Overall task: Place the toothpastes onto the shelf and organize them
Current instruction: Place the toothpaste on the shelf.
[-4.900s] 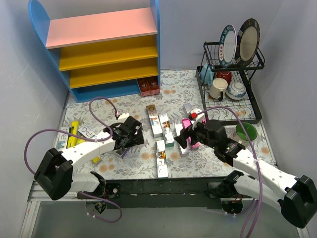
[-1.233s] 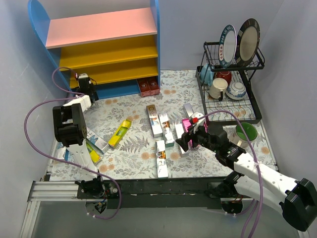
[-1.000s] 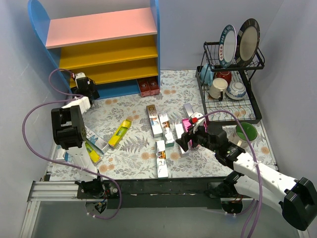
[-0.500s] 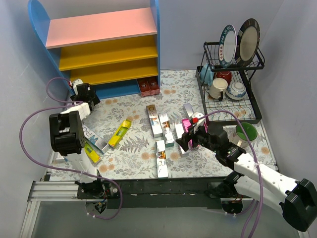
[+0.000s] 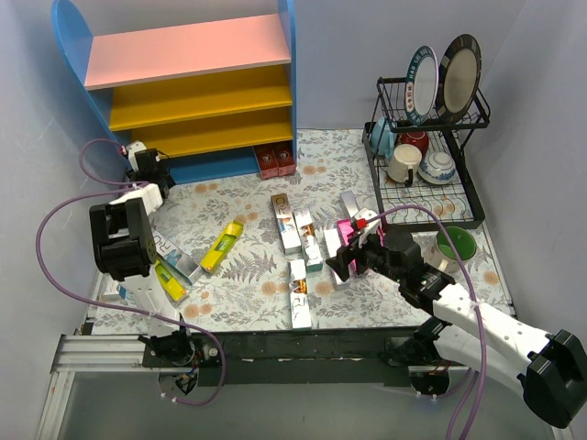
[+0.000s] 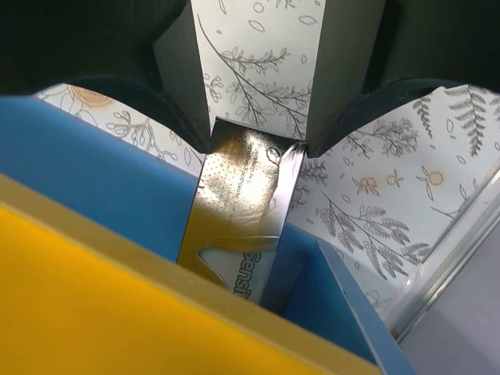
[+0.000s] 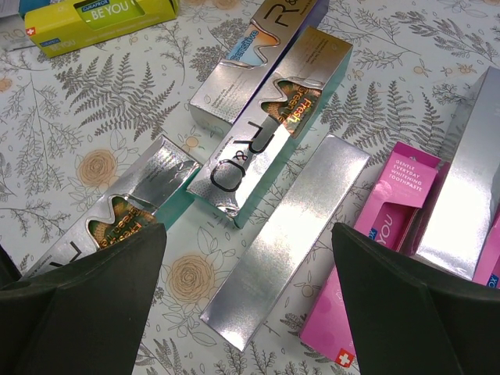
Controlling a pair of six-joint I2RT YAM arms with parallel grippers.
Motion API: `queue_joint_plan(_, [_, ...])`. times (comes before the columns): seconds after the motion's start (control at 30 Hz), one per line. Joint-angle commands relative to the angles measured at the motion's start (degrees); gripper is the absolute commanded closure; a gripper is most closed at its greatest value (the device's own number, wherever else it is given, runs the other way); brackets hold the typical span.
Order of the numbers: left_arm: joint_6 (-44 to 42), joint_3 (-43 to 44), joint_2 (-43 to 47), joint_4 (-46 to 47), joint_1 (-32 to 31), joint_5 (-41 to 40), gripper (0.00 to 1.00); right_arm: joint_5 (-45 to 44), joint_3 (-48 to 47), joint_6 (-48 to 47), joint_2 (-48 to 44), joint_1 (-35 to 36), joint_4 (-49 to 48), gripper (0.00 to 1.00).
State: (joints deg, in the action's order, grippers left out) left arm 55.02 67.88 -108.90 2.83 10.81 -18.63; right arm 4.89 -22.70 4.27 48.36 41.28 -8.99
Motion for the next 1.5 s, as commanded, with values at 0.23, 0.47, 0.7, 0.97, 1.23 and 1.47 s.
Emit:
queue_joint_plan(0.23, [-2.12,5.16,-2.63,0.24,3.78,-2.37,0.48,-0.23,-0.42,-0.67,0.51,0.3,-1.99,0.05])
queue_joint_plan(0.47, [-0.62,5.34,-3.07,-0.02,4.48,-4.31,0.43,-0.31,-0.59,-0.76,0.6,0.3,-1.47,0.05])
queue_joint_plan(0.7, [1.92,5.34,-1.06,-1.51,4.4,-1.51,0.28,-0.4,-1.38,-0.85,0.6,0.29,-0.76,0.05])
queue_joint_plan(0.97, [8.68,-0.54,12.81,-6.07,4.05,5.44,0.02,0.21,-3.75,0.12,0.86,0.3,1.78,0.05])
queue_joint_plan(1.23, [15.28,-8.46,28.81,-17.41,-7.54,8.71,0.02,-0.22,-8.85,2.05,2.36,0.3,6.79,0.05])
queue_joint_plan(1.47, [21.68,-11.19,35.77,-23.83,-24.24,5.98,0.02,-2.86,-9.38,3.28,0.95,0.3,10.47,0.03])
